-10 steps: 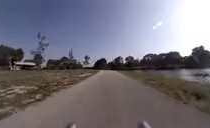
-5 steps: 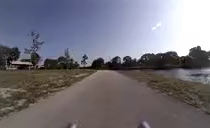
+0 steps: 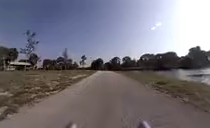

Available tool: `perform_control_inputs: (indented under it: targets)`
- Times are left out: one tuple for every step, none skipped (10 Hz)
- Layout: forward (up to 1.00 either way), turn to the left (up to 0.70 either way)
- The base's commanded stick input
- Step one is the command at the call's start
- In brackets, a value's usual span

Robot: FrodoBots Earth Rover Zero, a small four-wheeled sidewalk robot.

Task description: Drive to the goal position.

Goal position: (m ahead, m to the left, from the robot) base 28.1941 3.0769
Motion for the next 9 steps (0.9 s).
perform_control_inputs:
  targets:
    - [1.00,-0.03]
    - [1.00,-0.02]
    - [1.00,-0.03]
    - [1.00,-0.05]
    - [1.00,-0.17]
    - [1.00,-0.11]
    - [1.00,-0.01]
    - [1.00,0.00]
    - [1.00,0.00]
